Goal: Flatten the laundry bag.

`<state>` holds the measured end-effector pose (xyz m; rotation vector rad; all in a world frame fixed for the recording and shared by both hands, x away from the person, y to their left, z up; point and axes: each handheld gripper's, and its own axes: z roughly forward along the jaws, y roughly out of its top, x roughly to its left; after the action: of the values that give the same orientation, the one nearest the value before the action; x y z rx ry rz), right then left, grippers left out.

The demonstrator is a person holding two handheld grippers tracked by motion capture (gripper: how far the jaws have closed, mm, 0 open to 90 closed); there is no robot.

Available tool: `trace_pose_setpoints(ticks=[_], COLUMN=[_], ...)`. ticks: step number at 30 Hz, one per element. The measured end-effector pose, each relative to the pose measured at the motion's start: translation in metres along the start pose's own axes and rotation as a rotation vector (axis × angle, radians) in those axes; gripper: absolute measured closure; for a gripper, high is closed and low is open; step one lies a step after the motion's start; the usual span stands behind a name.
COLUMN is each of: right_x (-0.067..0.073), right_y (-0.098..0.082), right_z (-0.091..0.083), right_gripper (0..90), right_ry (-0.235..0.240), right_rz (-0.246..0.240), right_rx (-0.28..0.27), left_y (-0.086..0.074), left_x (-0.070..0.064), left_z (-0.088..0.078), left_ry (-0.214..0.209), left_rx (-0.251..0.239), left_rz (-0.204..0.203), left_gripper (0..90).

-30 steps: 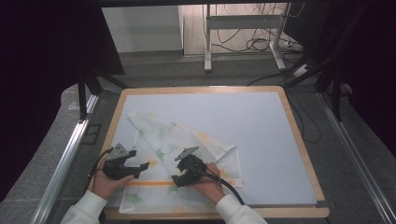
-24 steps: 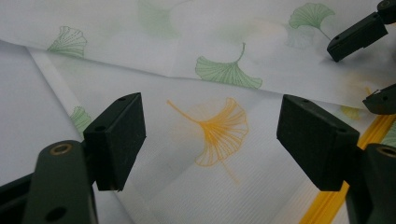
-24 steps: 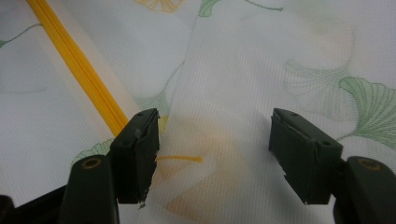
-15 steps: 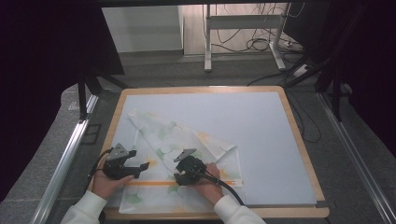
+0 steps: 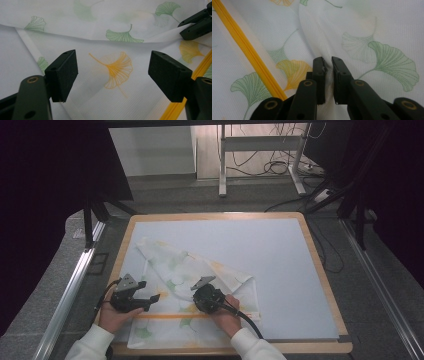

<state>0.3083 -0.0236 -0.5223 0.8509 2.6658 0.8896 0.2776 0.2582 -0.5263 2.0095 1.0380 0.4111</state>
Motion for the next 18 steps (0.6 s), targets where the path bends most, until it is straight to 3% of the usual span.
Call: trace_pose_setpoints(ticks=[18], right_x=[-0.010], right_y=[0.005], right_z=[-0.021], right_gripper=[85.9], right_ry=[0.046], right_rz=[0.033], right_rx=[-0.075], left_y=[0.000], left_x=[-0.001], left_z=[0.001], left_ry=[0.002], left_rx=[0.005], left_rz=[0.007], left_gripper=[23.7])
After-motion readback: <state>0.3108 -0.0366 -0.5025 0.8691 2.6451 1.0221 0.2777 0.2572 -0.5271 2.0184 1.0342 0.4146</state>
